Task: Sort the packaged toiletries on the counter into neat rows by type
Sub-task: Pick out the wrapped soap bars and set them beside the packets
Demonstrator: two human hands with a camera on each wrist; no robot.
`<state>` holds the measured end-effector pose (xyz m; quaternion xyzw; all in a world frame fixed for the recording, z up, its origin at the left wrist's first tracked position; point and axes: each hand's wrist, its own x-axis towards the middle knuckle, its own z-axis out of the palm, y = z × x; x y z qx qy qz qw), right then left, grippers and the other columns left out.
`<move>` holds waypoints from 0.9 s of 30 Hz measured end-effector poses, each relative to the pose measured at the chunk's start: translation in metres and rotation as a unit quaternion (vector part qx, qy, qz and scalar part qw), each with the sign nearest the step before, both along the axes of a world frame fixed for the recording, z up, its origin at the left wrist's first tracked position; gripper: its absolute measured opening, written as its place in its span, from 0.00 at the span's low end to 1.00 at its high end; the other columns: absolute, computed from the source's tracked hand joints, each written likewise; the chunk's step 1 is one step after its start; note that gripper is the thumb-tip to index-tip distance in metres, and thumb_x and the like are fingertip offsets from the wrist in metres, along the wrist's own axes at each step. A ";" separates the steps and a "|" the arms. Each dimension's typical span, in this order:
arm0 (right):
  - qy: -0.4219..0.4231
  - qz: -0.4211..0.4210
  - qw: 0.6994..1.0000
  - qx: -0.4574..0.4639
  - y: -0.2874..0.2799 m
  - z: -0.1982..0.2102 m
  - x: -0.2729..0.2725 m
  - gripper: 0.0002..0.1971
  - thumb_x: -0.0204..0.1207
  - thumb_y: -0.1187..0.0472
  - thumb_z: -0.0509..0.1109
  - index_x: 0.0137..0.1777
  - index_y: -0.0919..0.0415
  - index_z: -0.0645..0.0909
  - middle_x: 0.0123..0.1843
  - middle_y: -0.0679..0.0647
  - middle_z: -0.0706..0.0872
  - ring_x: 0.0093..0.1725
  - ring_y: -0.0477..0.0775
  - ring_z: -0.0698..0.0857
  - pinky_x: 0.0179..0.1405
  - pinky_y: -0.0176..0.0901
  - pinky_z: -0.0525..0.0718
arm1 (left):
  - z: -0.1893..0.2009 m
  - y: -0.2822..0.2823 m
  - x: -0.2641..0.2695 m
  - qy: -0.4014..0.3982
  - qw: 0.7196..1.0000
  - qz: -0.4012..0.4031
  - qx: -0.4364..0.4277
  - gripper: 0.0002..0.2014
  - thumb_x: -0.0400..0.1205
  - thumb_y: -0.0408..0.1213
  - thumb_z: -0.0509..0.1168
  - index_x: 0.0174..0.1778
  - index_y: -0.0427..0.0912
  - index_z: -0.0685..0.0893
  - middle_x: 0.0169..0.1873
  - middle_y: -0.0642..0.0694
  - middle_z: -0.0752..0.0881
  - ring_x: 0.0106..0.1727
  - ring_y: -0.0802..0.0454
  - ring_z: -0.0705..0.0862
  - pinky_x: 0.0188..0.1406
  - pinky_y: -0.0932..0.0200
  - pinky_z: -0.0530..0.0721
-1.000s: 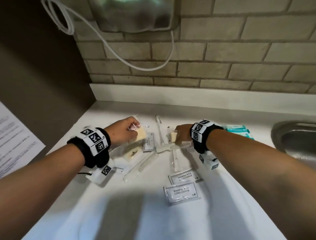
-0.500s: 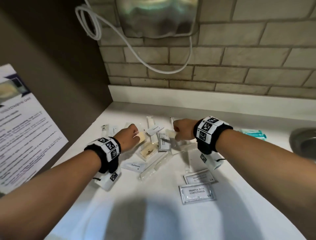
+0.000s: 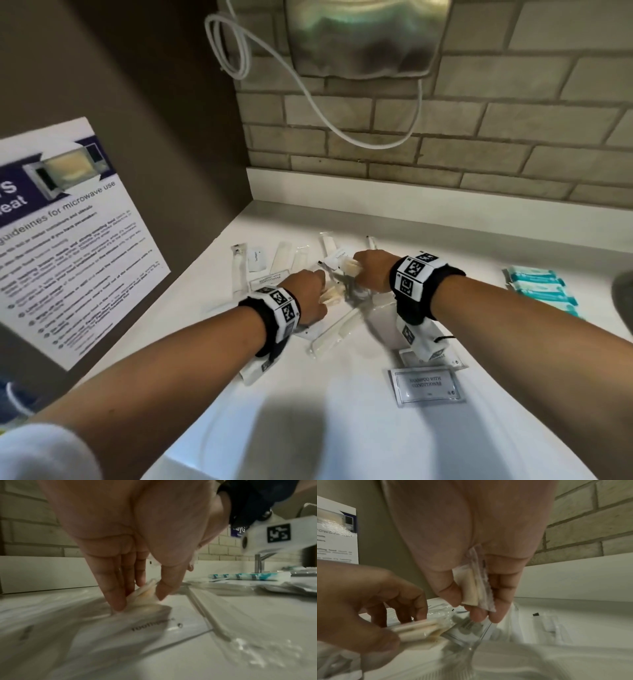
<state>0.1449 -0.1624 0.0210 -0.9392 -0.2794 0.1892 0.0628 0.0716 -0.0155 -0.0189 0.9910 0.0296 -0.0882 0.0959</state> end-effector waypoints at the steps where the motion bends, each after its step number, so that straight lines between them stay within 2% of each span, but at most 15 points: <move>1: -0.005 0.000 1.000 -0.006 0.002 0.001 0.000 0.14 0.80 0.60 0.65 0.62 0.68 0.79 0.61 0.62 0.85 0.58 0.61 0.84 0.50 0.44 0.78 | 0.001 0.004 0.000 -0.002 1.000 0.010 -0.017 0.14 0.76 0.41 0.67 0.54 0.41 0.77 0.46 0.42 0.86 0.44 0.42 0.84 0.39 0.55 0.82; 3: -0.007 -0.010 1.000 -0.003 0.006 0.003 -0.001 0.15 0.80 0.58 0.65 0.61 0.67 0.80 0.59 0.61 0.86 0.51 0.58 0.82 0.49 0.45 0.79 | 0.004 0.015 0.000 -0.013 0.997 0.039 -0.060 0.09 0.76 0.41 0.64 0.49 0.44 0.76 0.42 0.43 0.84 0.40 0.43 0.83 0.37 0.57 0.81; 5: -0.001 -0.027 0.999 0.017 0.011 0.001 0.001 0.16 0.79 0.54 0.67 0.60 0.66 0.80 0.58 0.60 0.87 0.48 0.57 0.82 0.48 0.45 0.81 | 0.006 0.029 0.001 -0.019 0.994 0.057 -0.087 0.10 0.78 0.40 0.61 0.53 0.43 0.77 0.45 0.42 0.85 0.41 0.44 0.83 0.39 0.57 0.82; 8: 0.014 -0.028 0.999 0.033 0.022 0.001 0.000 0.23 0.77 0.45 0.69 0.60 0.65 0.80 0.56 0.58 0.87 0.54 0.59 0.86 0.56 0.49 0.84 | 0.012 0.050 0.005 -0.045 0.989 0.080 -0.112 0.14 0.81 0.39 0.60 0.61 0.40 0.79 0.52 0.41 0.85 0.47 0.43 0.83 0.43 0.58 0.78; 10: 0.013 -0.015 1.000 0.007 0.032 -0.005 0.000 0.24 0.74 0.42 0.70 0.58 0.63 0.80 0.56 0.57 0.87 0.55 0.59 0.85 0.55 0.46 0.82 | 0.019 0.064 0.008 -0.081 0.982 0.095 -0.139 0.14 0.81 0.37 0.60 0.61 0.39 0.82 0.55 0.40 0.86 0.51 0.42 0.83 0.45 0.61 0.75; 13: 0.004 0.006 0.999 -0.054 0.046 -0.015 0.000 0.21 0.70 0.47 0.76 0.58 0.58 0.82 0.56 0.54 0.87 0.58 0.57 0.85 0.55 0.44 0.81 | 0.030 0.083 0.012 -0.122 0.964 0.115 -0.205 0.12 0.81 0.36 0.62 0.57 0.41 0.85 0.53 0.41 0.86 0.45 0.43 0.85 0.51 0.57 0.83; 16: -0.007 0.006 0.995 -0.100 0.058 -0.025 0.002 0.25 0.69 0.51 0.77 0.65 0.55 0.80 0.61 0.52 0.87 0.61 0.58 0.85 0.59 0.45 0.81 | 0.036 0.094 0.014 -0.126 0.952 0.115 -0.253 0.13 0.81 0.35 0.63 0.60 0.43 0.85 0.43 0.44 0.86 0.36 0.47 0.86 0.52 0.53 0.86; 17: -0.014 0.015 0.992 -0.121 0.060 -0.032 0.009 0.26 0.66 0.49 0.79 0.64 0.53 0.80 0.60 0.51 0.87 0.59 0.57 0.86 0.59 0.44 0.83 | 0.036 0.096 0.014 -0.122 0.952 0.109 -0.259 0.14 0.80 0.35 0.64 0.61 0.43 0.85 0.41 0.45 0.86 0.33 0.50 0.85 0.51 0.55 0.85; 18: -0.029 0.019 0.989 -0.146 0.062 -0.047 0.021 0.30 0.59 0.45 0.82 0.62 0.47 0.79 0.58 0.47 0.87 0.54 0.56 0.87 0.57 0.47 0.85 | 0.036 0.097 0.013 -0.119 0.952 0.104 -0.263 0.14 0.80 0.34 0.64 0.61 0.44 0.84 0.41 0.45 0.85 0.32 0.52 0.84 0.50 0.56 0.84; 20: -0.031 0.010 0.983 -0.182 0.061 -0.100 0.070 0.42 0.39 0.39 0.85 0.58 0.41 0.75 0.53 0.39 0.86 0.48 0.51 0.88 0.48 0.51 0.89 | 0.033 0.099 0.012 -0.110 0.950 0.105 -0.272 0.14 0.79 0.34 0.65 0.60 0.45 0.83 0.44 0.44 0.86 0.34 0.51 0.83 0.51 0.54 0.84; 21: -0.019 0.022 0.982 -0.185 0.061 -0.117 0.086 0.45 0.34 0.40 0.85 0.58 0.40 0.74 0.50 0.37 0.85 0.47 0.49 0.88 0.47 0.51 0.90 | 0.030 0.100 0.011 -0.106 0.949 0.106 -0.276 0.13 0.79 0.33 0.64 0.60 0.45 0.82 0.45 0.44 0.86 0.34 0.51 0.83 0.49 0.54 0.84; 22: -0.025 0.029 0.985 -0.171 0.061 -0.142 0.105 0.44 0.34 0.41 0.85 0.56 0.41 0.75 0.47 0.37 0.84 0.46 0.49 0.88 0.46 0.50 0.90 | 0.027 0.101 0.010 -0.103 0.948 0.105 -0.283 0.12 0.79 0.33 0.64 0.59 0.44 0.82 0.45 0.44 0.86 0.33 0.51 0.82 0.46 0.54 0.84; 23: -0.024 0.020 0.984 -0.174 0.061 -0.142 0.105 0.41 0.34 0.41 0.85 0.54 0.42 0.77 0.45 0.37 0.85 0.44 0.49 0.88 0.45 0.49 0.90 | 0.025 0.103 0.010 -0.100 0.946 0.099 -0.292 0.11 0.80 0.33 0.63 0.57 0.44 0.82 0.45 0.44 0.85 0.32 0.51 0.82 0.43 0.55 0.83; 25: -0.049 0.013 0.983 -0.177 0.065 -0.098 0.067 0.35 0.39 0.39 0.83 0.49 0.46 0.78 0.44 0.42 0.88 0.42 0.52 0.90 0.44 0.49 0.90 | 0.022 0.107 0.008 -0.093 0.943 0.084 -0.308 0.09 0.83 0.33 0.63 0.56 0.46 0.83 0.44 0.45 0.84 0.31 0.52 0.81 0.38 0.58 0.82; 27: -0.049 0.015 0.987 -0.153 0.068 -0.059 0.030 0.26 0.53 0.44 0.82 0.51 0.50 0.80 0.48 0.49 0.89 0.46 0.56 0.89 0.48 0.48 0.89 | 0.022 0.110 0.005 -0.091 0.942 0.077 -0.314 0.10 0.84 0.34 0.62 0.58 0.46 0.86 0.41 0.48 0.83 0.30 0.55 0.79 0.36 0.62 0.80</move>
